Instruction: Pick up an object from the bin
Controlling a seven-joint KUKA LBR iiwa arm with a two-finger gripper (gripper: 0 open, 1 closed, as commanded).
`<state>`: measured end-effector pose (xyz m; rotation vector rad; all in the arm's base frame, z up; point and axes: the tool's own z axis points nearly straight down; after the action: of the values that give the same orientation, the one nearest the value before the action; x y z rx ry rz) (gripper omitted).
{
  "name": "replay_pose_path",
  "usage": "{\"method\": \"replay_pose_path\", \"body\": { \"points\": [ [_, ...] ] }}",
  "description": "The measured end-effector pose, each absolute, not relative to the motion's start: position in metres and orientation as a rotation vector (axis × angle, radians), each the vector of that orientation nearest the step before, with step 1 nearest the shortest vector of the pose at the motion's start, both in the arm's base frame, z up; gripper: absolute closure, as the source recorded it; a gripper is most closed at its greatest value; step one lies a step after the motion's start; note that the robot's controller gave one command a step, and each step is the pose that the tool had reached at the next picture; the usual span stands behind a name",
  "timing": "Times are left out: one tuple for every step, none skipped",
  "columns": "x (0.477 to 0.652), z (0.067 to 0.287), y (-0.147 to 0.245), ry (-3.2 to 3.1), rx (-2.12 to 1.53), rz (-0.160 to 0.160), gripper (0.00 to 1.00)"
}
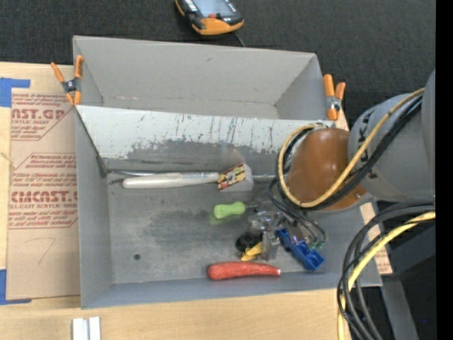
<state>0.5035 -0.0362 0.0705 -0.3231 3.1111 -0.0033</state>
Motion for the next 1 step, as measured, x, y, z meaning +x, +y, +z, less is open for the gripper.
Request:
{"method": "replay_pose_path", "body": {
  "points": [
    [0.5002, 0.0705, -0.0312, 3.114, -0.285, -0.002, 1.00]
  ]
}}
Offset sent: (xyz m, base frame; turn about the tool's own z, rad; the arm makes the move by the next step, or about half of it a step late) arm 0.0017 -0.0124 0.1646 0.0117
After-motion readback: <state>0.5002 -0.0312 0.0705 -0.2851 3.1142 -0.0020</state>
